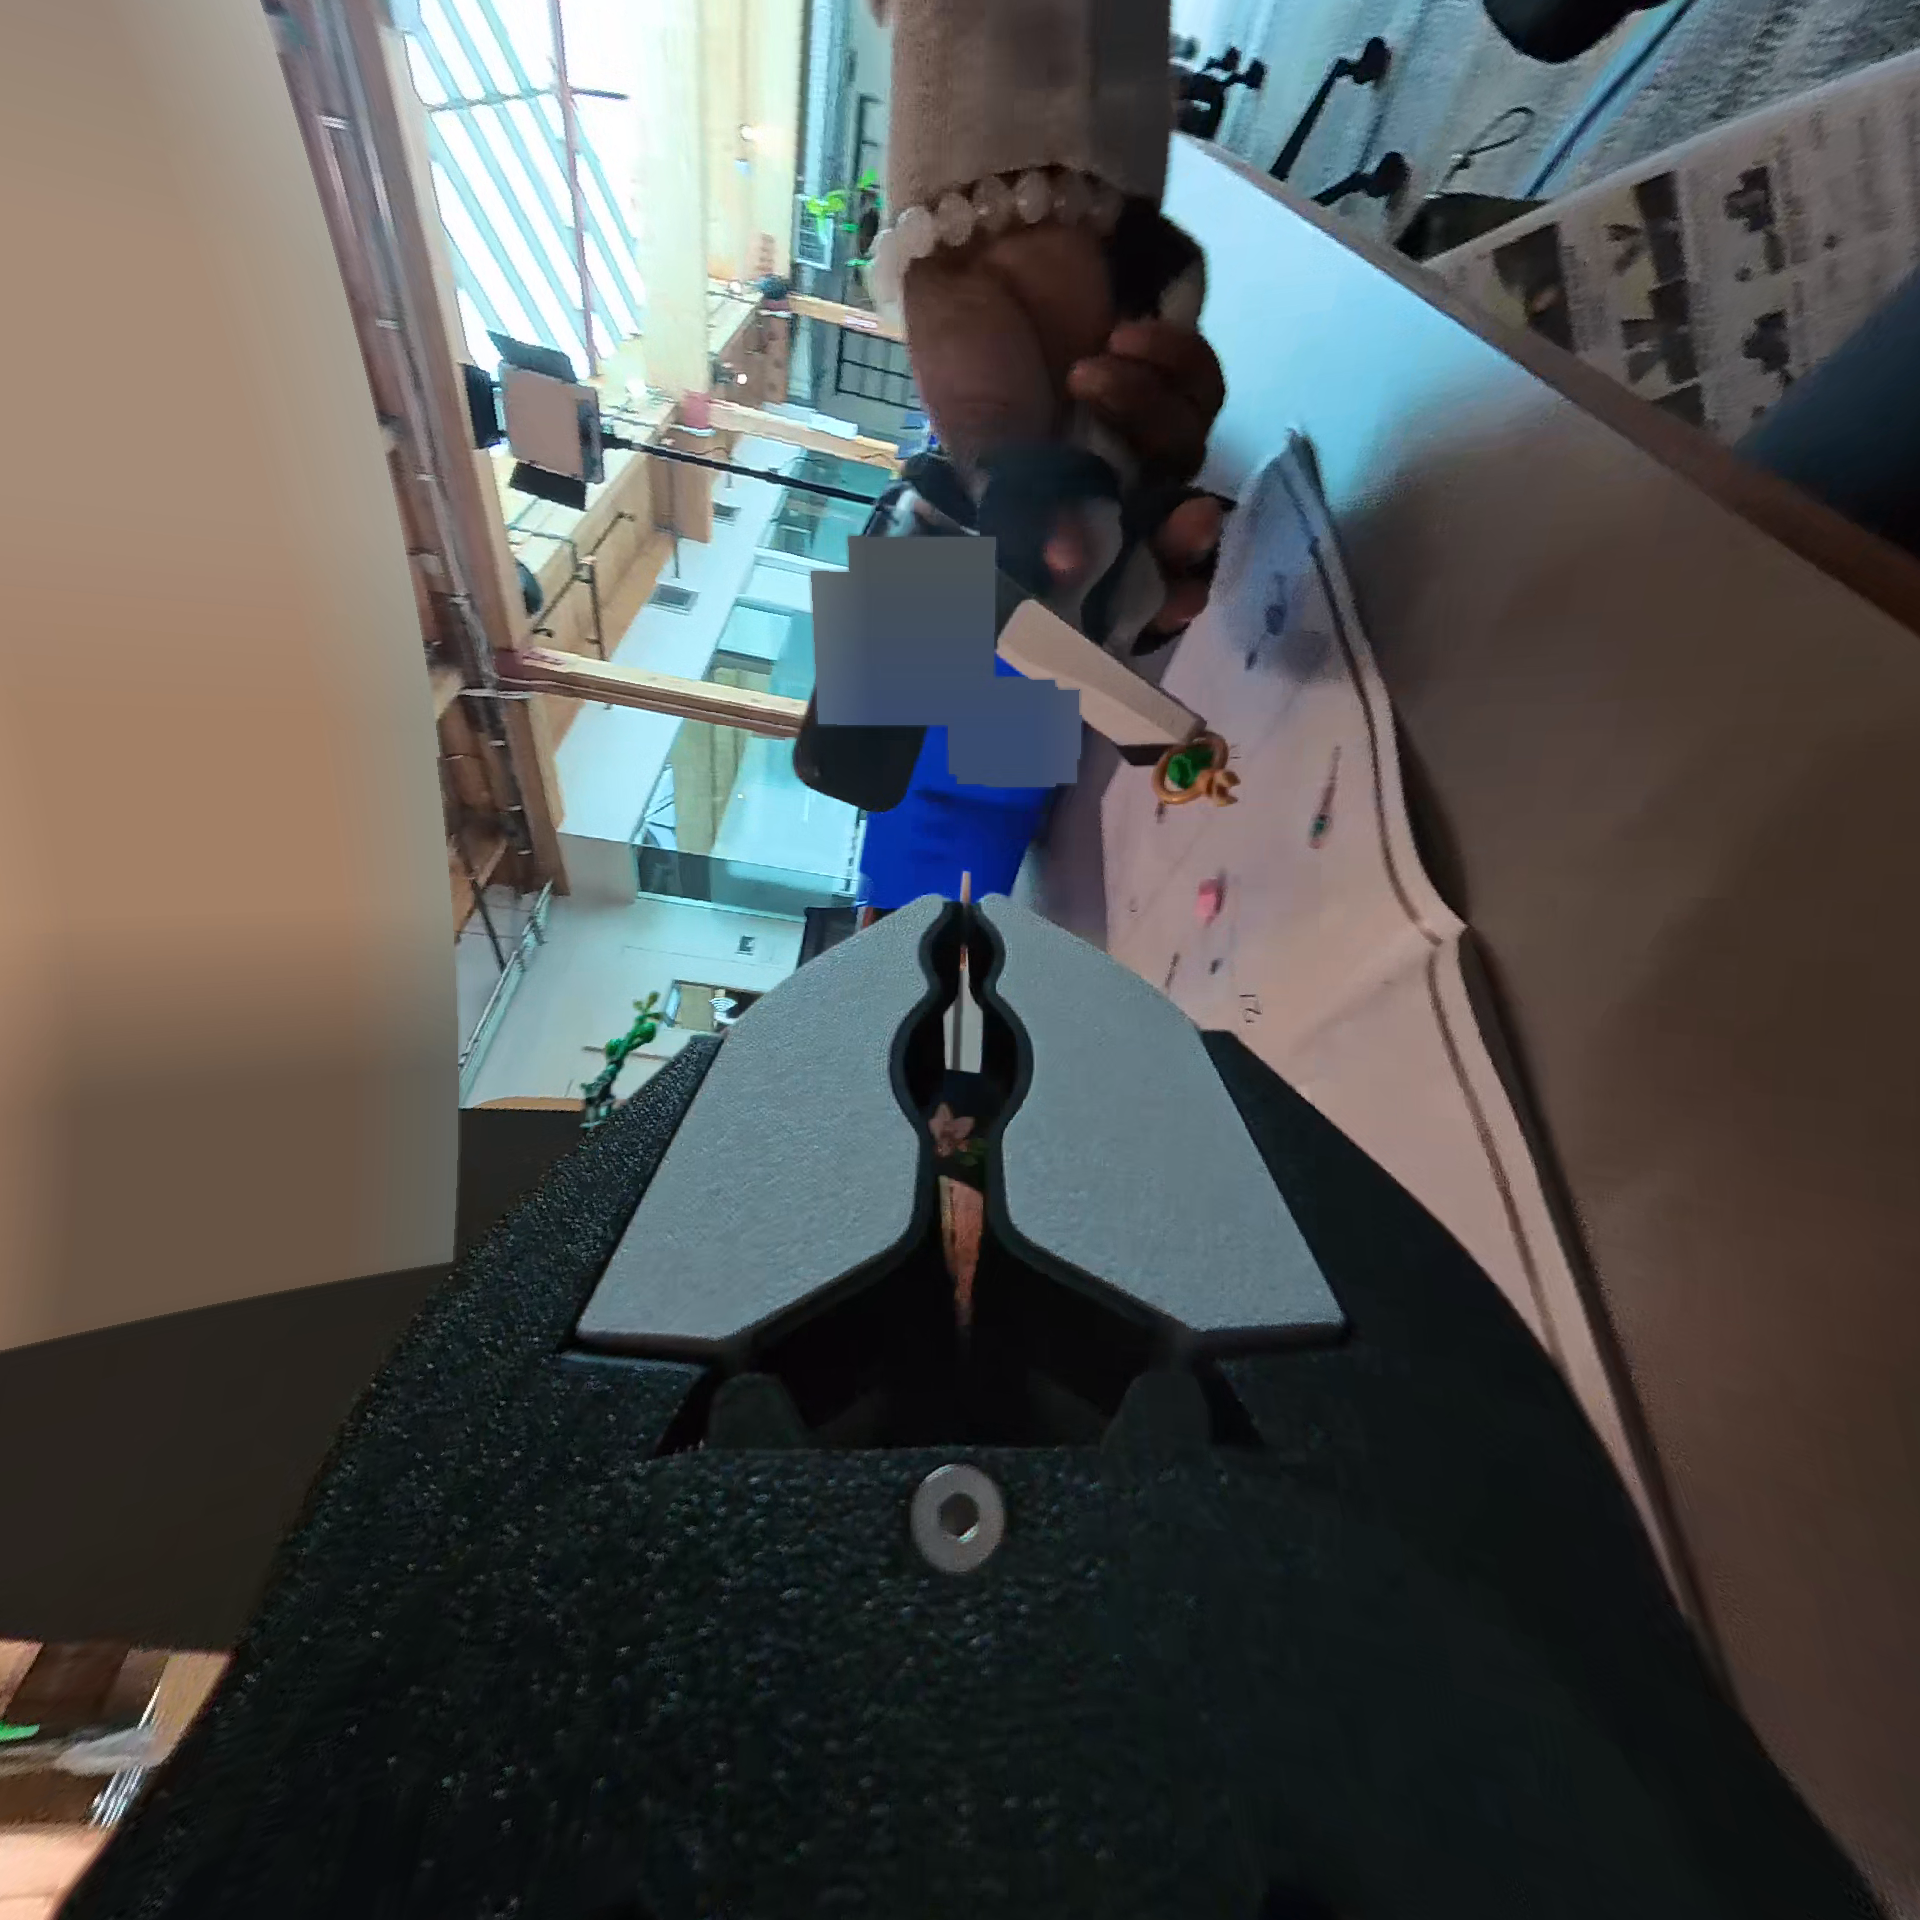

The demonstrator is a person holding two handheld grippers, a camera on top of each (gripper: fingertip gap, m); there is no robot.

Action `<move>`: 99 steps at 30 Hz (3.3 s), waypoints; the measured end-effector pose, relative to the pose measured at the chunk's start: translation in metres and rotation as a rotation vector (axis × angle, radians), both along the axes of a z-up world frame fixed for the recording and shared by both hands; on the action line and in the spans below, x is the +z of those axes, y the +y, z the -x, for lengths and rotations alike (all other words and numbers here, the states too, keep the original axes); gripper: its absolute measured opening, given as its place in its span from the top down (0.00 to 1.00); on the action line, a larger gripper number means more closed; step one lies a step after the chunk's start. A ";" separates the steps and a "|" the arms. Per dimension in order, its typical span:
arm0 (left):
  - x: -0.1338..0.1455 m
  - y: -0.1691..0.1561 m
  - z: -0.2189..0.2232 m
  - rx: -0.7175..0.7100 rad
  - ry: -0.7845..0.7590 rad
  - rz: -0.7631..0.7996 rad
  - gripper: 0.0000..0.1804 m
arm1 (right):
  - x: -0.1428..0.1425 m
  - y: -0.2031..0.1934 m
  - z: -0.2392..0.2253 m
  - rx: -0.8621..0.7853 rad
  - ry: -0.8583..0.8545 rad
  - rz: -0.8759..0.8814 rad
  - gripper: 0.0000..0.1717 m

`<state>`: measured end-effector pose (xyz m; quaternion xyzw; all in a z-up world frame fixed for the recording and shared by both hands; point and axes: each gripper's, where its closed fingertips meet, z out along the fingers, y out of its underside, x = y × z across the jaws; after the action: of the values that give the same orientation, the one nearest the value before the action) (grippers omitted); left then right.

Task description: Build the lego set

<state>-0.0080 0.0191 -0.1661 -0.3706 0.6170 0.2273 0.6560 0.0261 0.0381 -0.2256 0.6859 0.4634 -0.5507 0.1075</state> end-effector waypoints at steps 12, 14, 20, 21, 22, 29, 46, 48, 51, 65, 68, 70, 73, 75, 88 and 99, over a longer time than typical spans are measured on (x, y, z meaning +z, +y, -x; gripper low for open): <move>-0.025 0.008 -0.013 -0.042 0.092 0.040 0.99 | -0.035 0.025 -0.014 0.004 -0.144 -0.260 0.92; -0.026 0.010 -0.013 -0.041 0.087 0.049 0.99 | -0.034 0.027 -0.018 0.009 -0.140 -0.313 0.90; -0.046 0.014 -0.016 -0.051 0.121 0.116 0.99 | -0.029 0.045 -0.022 0.028 -0.034 -0.628 0.99; -0.050 0.017 -0.015 -0.038 0.141 0.115 0.99 | -0.023 0.046 -0.018 0.052 0.048 -0.722 1.00; -0.054 0.020 -0.013 -0.026 0.163 0.113 0.99 | -0.019 0.044 -0.016 0.086 0.116 -0.808 1.00; -0.076 0.031 -0.010 0.016 0.335 0.102 0.95 | -0.026 0.033 -0.010 0.275 0.267 -0.962 0.98; -0.060 0.031 -0.047 0.035 -0.181 0.809 0.92 | -0.034 0.030 -0.007 0.337 0.303 -1.103 0.99; -0.075 0.039 -0.046 0.089 -0.084 0.809 0.95 | -0.034 0.030 -0.007 0.339 0.312 -1.135 0.99; -0.089 0.038 -0.053 0.061 -0.034 0.859 0.95 | -0.033 0.029 -0.007 0.328 0.332 -1.157 0.99; -0.091 0.041 -0.051 0.060 -0.174 1.104 0.94 | -0.033 0.030 -0.008 0.266 0.385 -1.170 1.00; -0.091 0.043 -0.049 0.059 -0.194 1.152 0.93 | -0.038 0.030 -0.011 0.269 0.369 -1.167 1.00; -0.091 0.044 -0.048 0.055 -0.179 1.135 0.92 | -0.038 0.032 -0.012 0.268 0.356 -1.171 1.00; -0.092 0.043 -0.047 0.057 -0.168 1.128 0.91 | -0.034 0.034 -0.011 0.234 0.360 -1.150 1.00; -0.093 0.042 -0.046 0.053 -0.161 1.116 0.90 | -0.029 0.032 -0.008 0.202 0.376 -1.121 1.00; -0.085 0.037 -0.036 0.017 -0.142 1.089 0.91 | -0.022 0.024 -0.010 0.070 0.232 -0.984 1.00; -0.070 0.024 -0.022 0.144 -0.288 0.995 0.90 | -0.018 0.031 0.001 0.538 0.241 -0.819 0.93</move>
<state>0.0145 0.0433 -0.2359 -0.7064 0.5268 -0.1021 0.4616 0.0254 0.0690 -0.2439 0.4595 0.8109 -0.3518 -0.0863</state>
